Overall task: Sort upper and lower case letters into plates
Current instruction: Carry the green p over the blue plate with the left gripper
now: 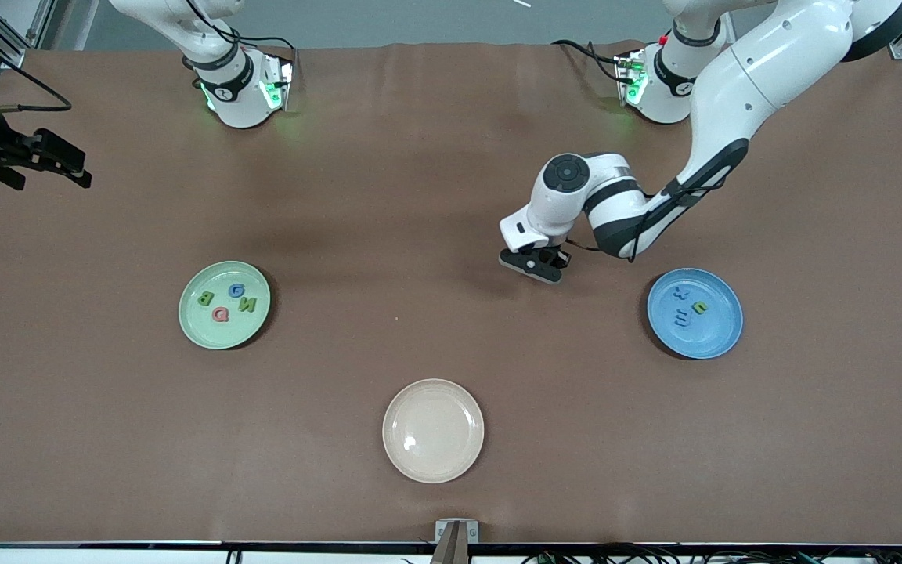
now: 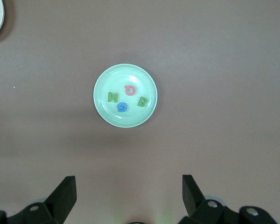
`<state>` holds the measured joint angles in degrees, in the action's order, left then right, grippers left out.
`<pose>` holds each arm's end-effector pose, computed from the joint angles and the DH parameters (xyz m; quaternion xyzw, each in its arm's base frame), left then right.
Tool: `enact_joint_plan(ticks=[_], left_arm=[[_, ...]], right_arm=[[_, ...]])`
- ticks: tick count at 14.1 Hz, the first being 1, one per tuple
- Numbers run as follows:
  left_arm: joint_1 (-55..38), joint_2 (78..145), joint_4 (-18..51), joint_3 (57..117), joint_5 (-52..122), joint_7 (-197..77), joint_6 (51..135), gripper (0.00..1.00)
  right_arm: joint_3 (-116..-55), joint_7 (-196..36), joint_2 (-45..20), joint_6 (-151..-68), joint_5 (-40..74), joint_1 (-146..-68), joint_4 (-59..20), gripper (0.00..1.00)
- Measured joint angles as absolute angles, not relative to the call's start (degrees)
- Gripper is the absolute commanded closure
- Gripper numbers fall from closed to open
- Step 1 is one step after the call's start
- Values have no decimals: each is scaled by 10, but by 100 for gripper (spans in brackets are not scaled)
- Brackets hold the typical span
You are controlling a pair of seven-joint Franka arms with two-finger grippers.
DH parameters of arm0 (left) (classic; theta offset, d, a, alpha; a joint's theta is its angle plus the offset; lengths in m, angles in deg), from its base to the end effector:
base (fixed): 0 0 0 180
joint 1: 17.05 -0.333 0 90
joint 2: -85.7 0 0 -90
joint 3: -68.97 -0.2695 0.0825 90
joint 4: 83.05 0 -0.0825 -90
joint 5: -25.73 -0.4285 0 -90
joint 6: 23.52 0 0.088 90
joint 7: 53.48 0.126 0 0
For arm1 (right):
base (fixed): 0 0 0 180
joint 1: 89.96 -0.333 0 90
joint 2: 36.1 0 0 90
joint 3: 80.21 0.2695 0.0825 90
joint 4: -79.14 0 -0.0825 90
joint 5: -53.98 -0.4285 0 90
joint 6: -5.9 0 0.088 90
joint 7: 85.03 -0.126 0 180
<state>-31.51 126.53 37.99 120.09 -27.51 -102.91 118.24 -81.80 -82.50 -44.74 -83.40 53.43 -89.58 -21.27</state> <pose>0.4317 -0.3832 0.1015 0.9790 -0.2000 0.0359 0.0181 0.5541 -0.0186 0.5514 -0.9997 -0.0050 0.0213 0.0077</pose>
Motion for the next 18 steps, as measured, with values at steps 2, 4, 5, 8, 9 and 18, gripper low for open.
enact_joint_plan(ticks=[2, 4, 5, 8, 9, 18], left_arm=[[-367, 1260, 379, 1241, -275, -1015, 1171, 85], [-410, 1257, 378, 1275, -274, -983, 1128, 85], [-430, 1257, 376, 1293, -270, -965, 1107, 85], [-506, 1255, 365, 1355, -253, -900, 1038, 85], [-533, 1255, 357, 1371, -244, -869, 1013, 85], [-688, 1255, 294, 1368, -233, -622, 909, 85]], right_arm=[[-819, -825, -447, -834, 538, -895, -213, 0], [-818, -825, -447, -835, 544, -895, -213, 0], [-818, -824, -447, -835, 545, -895, -213, 0], [-814, -824, -447, -837, 553, -897, -213, 0], [-814, -824, -447, -837, 554, -898, -213, 0], [-813, -824, -447, -835, 537, -899, -214, 0]])
